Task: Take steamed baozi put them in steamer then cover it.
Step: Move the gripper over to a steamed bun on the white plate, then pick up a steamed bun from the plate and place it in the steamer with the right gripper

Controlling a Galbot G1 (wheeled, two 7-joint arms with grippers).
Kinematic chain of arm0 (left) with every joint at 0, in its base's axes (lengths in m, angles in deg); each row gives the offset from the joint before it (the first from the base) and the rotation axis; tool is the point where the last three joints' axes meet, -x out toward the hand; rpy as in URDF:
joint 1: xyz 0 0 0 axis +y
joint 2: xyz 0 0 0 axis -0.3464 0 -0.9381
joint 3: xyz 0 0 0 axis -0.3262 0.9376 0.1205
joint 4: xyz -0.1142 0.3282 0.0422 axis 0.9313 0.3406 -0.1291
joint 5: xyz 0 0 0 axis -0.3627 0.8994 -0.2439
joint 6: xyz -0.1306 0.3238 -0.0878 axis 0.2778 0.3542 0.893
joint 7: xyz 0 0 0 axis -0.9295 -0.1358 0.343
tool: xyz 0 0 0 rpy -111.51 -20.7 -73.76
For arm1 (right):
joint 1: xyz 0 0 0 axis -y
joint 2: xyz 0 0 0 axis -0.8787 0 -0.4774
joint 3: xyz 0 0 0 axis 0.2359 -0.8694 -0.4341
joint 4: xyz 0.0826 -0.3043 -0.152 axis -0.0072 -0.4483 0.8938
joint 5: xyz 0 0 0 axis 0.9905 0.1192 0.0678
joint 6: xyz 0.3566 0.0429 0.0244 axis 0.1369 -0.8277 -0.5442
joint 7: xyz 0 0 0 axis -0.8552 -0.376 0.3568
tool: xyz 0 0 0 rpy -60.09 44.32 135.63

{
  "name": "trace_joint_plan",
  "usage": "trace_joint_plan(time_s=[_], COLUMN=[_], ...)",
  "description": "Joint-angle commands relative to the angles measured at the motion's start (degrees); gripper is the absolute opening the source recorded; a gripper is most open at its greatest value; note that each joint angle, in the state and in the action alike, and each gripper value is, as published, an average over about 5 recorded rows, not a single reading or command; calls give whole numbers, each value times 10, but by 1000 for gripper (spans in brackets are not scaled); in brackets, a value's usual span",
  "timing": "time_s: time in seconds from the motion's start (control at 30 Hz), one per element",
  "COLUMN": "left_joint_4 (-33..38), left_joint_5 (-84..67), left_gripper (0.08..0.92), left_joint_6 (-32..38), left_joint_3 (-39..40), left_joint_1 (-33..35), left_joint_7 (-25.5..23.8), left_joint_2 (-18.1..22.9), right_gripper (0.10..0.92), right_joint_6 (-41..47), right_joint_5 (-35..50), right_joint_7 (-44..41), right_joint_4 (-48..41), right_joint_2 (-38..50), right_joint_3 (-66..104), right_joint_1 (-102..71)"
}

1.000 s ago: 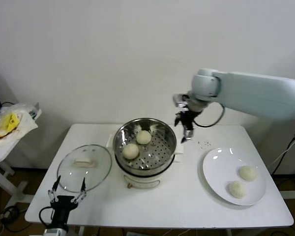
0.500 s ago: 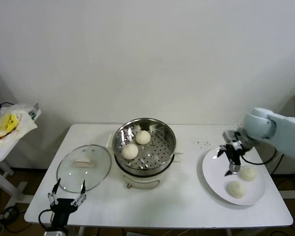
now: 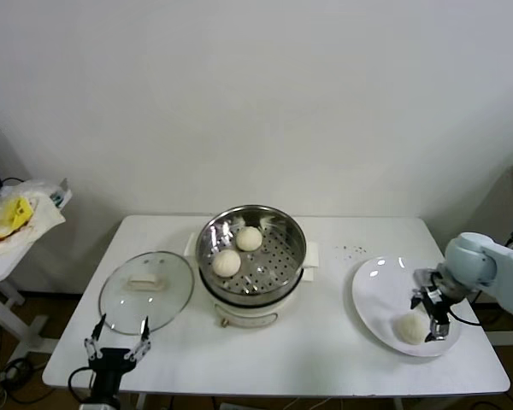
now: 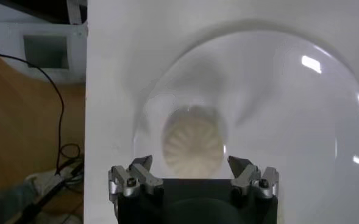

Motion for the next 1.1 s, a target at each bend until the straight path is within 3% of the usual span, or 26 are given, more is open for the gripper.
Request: trace_joint_plan(time_s=[0.03, 0.37, 0.73, 1.1], left_joint_4=[-1, -4, -6, 0], left_joint_5=[1, 3, 5, 6], left_gripper=[823, 823, 823, 823], left_joint_6=[-1, -2, -2, -1], left_joint_3=[0, -1, 1, 4], left_joint_1=[2, -1, -2, 2], left_joint_7=[-1, -1, 1, 5], left_joint_2=[2, 1, 2, -1], right_gripper=[823, 822, 699, 670], right_joint_6=[-4, -3, -8, -49], right_joint_5=[-32, -27, -23, -29], right_joint_7=[2, 4, 0, -7], right_joint_4=[-28, -43, -41, -35], right_joint_2=[-10, -44, -38, -37], right_joint_3=[37, 34, 38, 6], right_joint_1=[-56, -56, -53, 20])
